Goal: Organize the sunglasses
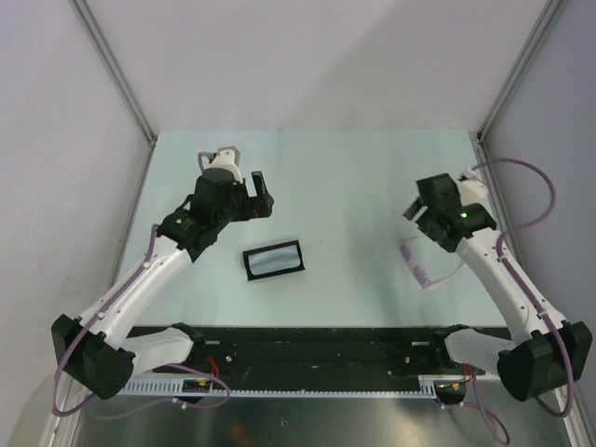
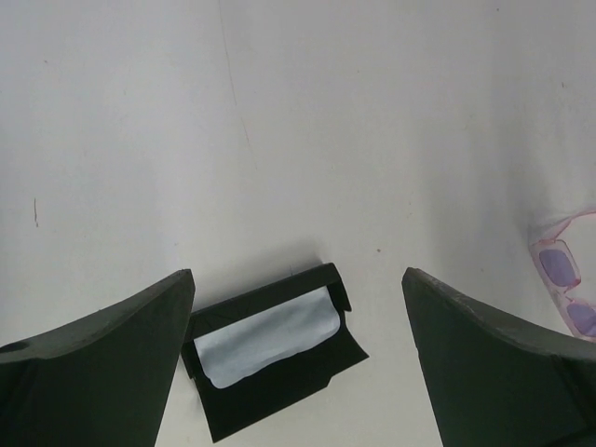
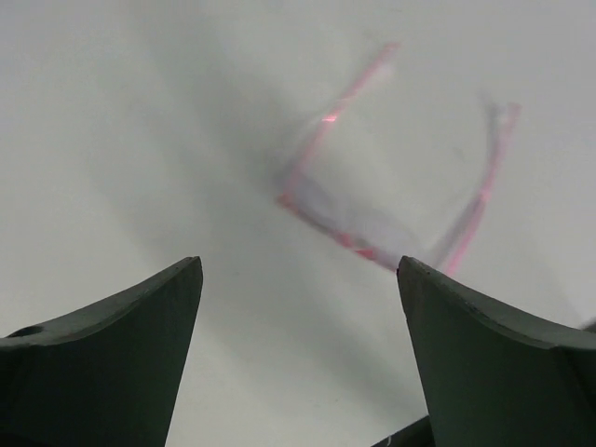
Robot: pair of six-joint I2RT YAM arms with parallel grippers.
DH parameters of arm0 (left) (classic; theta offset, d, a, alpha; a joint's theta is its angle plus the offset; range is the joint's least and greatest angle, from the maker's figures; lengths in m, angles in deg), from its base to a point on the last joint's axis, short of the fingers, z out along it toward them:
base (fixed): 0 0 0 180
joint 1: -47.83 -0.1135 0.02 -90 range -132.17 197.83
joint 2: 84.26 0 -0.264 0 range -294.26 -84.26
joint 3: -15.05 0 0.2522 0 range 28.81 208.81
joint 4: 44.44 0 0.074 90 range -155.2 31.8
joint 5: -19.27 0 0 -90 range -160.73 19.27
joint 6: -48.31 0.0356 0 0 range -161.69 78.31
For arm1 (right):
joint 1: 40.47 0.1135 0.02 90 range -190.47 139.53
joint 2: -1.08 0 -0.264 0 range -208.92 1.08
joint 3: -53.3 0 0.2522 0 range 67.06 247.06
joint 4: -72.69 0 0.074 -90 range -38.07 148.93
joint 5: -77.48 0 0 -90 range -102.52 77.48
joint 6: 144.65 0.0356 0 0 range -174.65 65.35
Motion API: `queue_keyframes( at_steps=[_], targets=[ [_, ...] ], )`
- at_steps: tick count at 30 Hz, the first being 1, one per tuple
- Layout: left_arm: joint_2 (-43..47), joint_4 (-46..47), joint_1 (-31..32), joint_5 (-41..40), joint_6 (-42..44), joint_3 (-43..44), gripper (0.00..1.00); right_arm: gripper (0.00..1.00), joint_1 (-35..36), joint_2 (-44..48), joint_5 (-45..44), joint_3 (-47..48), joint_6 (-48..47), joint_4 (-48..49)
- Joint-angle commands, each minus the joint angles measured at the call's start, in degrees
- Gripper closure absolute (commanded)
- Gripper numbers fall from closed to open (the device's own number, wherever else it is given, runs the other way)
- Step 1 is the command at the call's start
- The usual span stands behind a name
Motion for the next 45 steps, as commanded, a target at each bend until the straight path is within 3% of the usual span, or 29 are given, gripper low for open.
queue_keyframes(
  at_steps=[1,5,6,10,20,24,40,45],
  targets=[
    [-1.5,1.3,-0.6,2.4,1.5,3.5,0.00,0.11,-10.4,4.4,0.2,-5.8,8.5,-8.7],
    [-2.3,2.3,-0.6,3.7,0.7,3.9,0.00,0.18,-21.0,9.4,4.8,-11.0,9.7,-9.0],
    [-2.6,2.7,-0.6,3.9,0.6,3.8,0.00,0.24,-23.8,9.6,6.1,-11.7,9.9,-8.7],
    [-3.2,3.6,-0.6,4.5,0.4,3.8,0.00,0.32,-28.9,7.1,11.9,-13.3,9.5,-7.3],
    [-3.6,4.5,-0.6,4.5,0.1,2.7,0.00,0.42,-29.8,-3.8,21.3,-15.8,10.1,-2.2],
    [-3.7,4.8,-0.6,5.0,-0.2,2.5,0.00,0.51,-29.8,-7.1,21.5,-16.5,12.0,-1.8],
    [-3.5,4.9,-0.7,4.6,0.4,2.2,0.00,0.61,-29.8,-14.1,20.5,-19.6,12.4,3.9],
    [-3.5,4.9,-0.7,5.0,0.0,2.4,0.00,0.81,-29.8,-15.0,20.0,-20.5,11.6,5.3]
  ],
)
